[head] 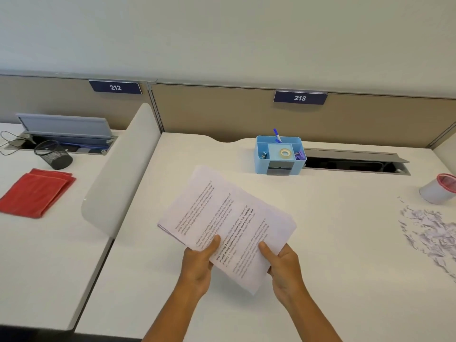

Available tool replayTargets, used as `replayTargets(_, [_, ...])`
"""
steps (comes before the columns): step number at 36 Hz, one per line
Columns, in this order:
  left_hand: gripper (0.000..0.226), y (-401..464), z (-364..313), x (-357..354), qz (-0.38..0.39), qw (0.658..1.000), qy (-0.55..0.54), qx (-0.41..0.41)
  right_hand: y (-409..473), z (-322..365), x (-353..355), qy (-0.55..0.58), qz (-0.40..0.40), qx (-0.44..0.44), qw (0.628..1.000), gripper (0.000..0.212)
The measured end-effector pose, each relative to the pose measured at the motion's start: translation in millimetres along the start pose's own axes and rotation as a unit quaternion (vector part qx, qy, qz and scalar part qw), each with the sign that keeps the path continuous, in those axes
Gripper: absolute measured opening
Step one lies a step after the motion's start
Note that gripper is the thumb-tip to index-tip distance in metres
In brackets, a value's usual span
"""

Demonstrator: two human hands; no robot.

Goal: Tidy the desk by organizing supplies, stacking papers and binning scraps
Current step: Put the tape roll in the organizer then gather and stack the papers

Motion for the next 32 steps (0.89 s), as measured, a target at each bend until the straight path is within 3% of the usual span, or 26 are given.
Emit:
replayTargets(6, [0.037, 19.2, -27.9, 34.1, 0.014, 0.999, 0.004, 0.029, 12.8, 19.1, 37.9, -0.090, -0.026, 0.004, 0.996, 0.029])
replayTargets(10, [0.037, 29.9, -44.8, 49.2, 0.086, 0.979, 0.182, 0.037, 18.7, 31.9, 56.8, -0.143, -0.015, 0.008, 0.990, 0.029])
replayTargets(15, [0.041, 42.7, -42.4, 40.0, 0.086, 0.944, 0.314, 0.046, 23.8, 40.9, 59.8, -0.196, -0.001, 0.020, 0.980, 0.025])
replayTargets(26, [0.026, 38.2, -22.0, 5.4, 0.022, 0.948, 0.295, -0.119, 26.0, 28.9, 47.8, -0.134, -0.099, 0.109, 0.980, 0.026])
replayTargets(32, [0.037, 34.7, -7.3, 13.4, 0.020, 0.943, 0.304, -0.135, 33.4, 8.4, 55.9, -0.122, -0.095, 0.095, 0.983, 0.044])
Point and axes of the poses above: each hand's wrist, its own y-axis towards the middle knuckle, its own x-axis out of the back of the hand, z = x × y, the point moved 1 cm from there along y, towards the middle knuckle, and after that the axes turned 3 degrees about -x, right-handed, at the moved point
